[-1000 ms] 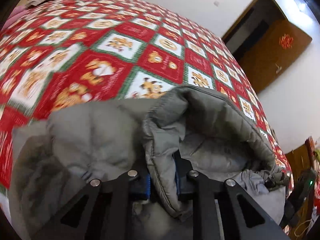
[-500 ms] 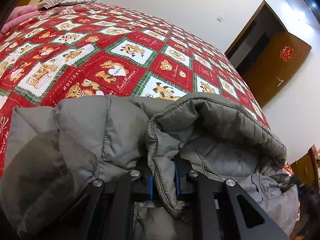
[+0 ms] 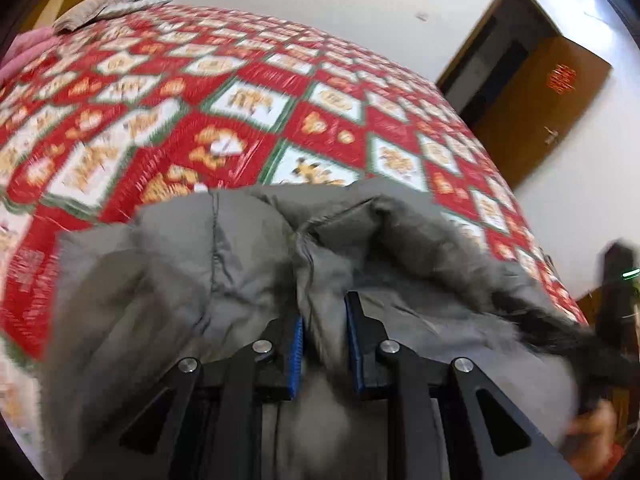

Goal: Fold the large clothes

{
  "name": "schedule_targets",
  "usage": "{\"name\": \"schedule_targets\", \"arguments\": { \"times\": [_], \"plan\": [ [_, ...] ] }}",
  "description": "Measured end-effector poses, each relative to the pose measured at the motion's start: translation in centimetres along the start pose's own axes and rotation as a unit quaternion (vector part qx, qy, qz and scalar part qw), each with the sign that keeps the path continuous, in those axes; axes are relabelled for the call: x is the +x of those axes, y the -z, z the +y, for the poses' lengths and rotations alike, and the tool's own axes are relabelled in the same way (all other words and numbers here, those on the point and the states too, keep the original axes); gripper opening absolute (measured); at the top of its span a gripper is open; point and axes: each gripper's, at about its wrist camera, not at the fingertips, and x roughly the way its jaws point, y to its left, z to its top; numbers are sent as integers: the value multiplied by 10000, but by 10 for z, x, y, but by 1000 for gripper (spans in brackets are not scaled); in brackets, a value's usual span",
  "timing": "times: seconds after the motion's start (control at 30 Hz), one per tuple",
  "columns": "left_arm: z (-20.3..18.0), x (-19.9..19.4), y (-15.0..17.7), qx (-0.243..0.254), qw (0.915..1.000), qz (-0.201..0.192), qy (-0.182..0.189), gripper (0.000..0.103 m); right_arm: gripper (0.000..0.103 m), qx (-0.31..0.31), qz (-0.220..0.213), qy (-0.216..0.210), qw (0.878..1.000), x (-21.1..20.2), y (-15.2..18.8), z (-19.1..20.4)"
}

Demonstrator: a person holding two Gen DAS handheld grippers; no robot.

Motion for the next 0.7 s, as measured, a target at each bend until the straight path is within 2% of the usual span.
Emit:
{"name": "schedule_targets", "arguments": {
  "times": [0.1,0.2,0.27,0.33,0.37,0.43,0.5,0.57,0.6,0.7],
  "plan": [
    [-20,-36,-18,195,9987,-383,268,20,26,-42,-77,-100,9999,-2,7,-3],
    [-45,-35,-47,372,9970,-507,445,22,26,-181,-179,17,9997,-1,12,0],
    [-58,-15,-64,479,9972,-433,388,23,26,-342,-222,158,9990,0,12,7],
    [-65,18,-76,522,9980,-151,325,23,26,-467,-264,216,9983,1,14,11],
    [-65,39,-78,541,9984,123,104,23,26,-471,-275,192,9983,1,14,9],
    [-52,61,-69,424,9976,492,-243,23,26,-470,-287,128,9984,-1,16,7],
    [-35,69,-52,324,9968,640,-354,23,26,-427,-324,24,9986,-2,17,4],
    [-24,71,-34,383,9971,600,-259,17,26,-327,-342,-128,9988,-2,17,-1],
    [-22,68,-26,486,9976,448,-229,17,26,-286,-342,-180,9988,-1,16,-2],
    [-31,70,-15,801,9956,179,-460,17,26,-117,-357,-359,9986,-1,15,-7]
  ]
}}
